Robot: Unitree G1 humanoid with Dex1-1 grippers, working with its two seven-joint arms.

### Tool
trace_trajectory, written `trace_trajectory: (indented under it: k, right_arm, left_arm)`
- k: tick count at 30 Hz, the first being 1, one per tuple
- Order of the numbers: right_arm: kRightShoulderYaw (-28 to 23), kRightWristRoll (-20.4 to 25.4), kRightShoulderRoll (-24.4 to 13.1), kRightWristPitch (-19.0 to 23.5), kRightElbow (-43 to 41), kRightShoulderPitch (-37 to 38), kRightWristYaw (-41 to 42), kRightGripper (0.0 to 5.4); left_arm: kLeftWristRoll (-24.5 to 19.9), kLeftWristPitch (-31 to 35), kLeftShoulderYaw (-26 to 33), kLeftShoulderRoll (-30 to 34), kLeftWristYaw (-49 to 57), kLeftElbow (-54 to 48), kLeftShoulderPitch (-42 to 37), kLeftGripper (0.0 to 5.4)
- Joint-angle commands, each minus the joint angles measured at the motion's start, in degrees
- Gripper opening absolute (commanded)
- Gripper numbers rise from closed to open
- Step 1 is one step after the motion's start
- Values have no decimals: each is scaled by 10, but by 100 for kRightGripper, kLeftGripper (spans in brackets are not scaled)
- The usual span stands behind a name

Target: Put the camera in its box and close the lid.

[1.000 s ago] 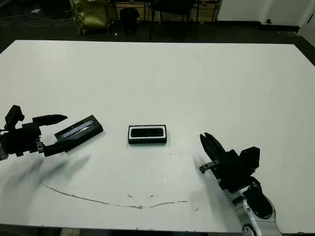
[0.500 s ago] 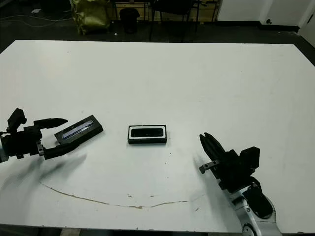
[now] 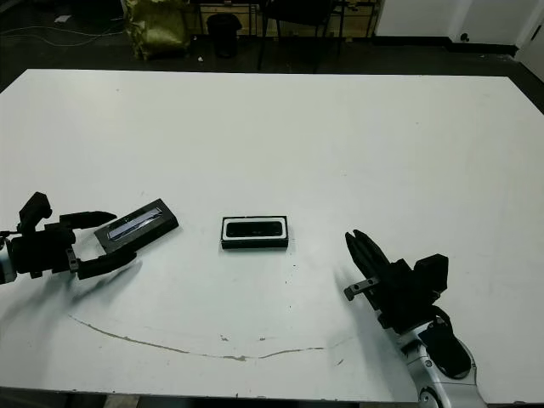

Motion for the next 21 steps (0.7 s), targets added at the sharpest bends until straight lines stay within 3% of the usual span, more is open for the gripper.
trace_trajectory:
  k: [1, 12, 21]
  right_arm:
    - [-4, 1, -2, 8, 3, 7, -2, 0]
    - [-3, -2, -1, 4, 4, 8, -3, 0]
    - [-5, 5, -1, 12, 0, 9, -3, 0]
  left_arm:
    - [24, 1, -12, 4, 12, -5, 4, 539]
    - [50, -28, -19, 5, 36, -8, 13, 539]
    - [51, -13, -26, 4, 25, 14, 4, 539]
